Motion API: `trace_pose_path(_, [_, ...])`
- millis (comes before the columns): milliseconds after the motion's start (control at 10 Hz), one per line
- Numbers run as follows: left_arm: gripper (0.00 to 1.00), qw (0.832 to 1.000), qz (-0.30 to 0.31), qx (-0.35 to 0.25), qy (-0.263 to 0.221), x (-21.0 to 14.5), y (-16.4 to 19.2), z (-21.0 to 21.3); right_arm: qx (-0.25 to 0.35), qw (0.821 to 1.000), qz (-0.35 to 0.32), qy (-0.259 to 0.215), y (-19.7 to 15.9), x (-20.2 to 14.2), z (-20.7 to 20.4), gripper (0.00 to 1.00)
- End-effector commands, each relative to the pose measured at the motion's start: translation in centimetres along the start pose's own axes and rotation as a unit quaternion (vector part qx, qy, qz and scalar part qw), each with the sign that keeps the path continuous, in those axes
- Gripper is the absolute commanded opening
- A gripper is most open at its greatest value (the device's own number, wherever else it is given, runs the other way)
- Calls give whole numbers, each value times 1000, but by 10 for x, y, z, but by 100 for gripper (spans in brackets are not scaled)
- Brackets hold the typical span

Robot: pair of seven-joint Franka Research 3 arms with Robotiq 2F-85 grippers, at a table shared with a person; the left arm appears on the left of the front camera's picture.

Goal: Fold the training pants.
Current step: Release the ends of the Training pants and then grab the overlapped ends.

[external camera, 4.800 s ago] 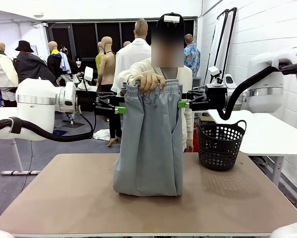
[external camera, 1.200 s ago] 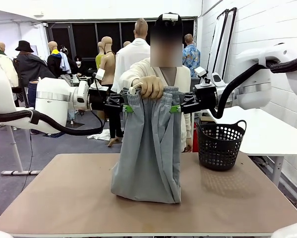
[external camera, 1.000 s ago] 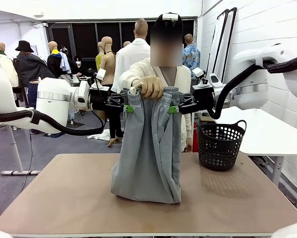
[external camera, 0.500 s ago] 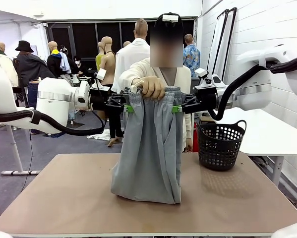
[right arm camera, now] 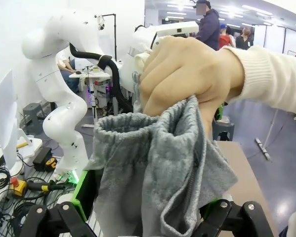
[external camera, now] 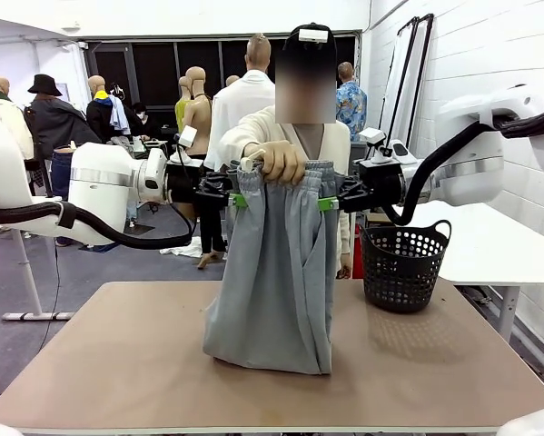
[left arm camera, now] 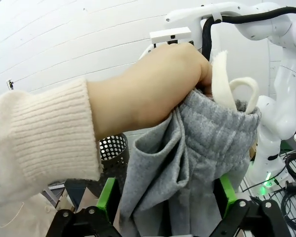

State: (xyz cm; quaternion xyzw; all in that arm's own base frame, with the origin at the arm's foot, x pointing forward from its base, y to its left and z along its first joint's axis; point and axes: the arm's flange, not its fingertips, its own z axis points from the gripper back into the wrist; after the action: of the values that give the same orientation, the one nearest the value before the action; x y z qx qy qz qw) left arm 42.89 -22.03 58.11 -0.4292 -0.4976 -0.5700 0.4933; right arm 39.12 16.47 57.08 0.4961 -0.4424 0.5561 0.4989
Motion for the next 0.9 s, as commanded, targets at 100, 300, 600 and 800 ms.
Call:
trace_pose_path(100, [100, 1000, 7, -5, 13, 1, 0, -6, 9, 1000, -8, 4, 19, -3, 10, 100])
trace_pose_path(300, [100, 1000, 6, -7, 15, 1, -3, -9, 8, 1000, -7, 3, 24, -5, 9, 100])
trace_pose_path(600, [100, 1000, 8, -5, 19, 1, -6, -11, 16, 1000, -4, 2, 33, -5, 9, 100])
trace_pose_path(800, [100, 1000, 6, 0, 20, 2, -8, -14, 0, 1000, -5, 7, 33, -6, 3, 100])
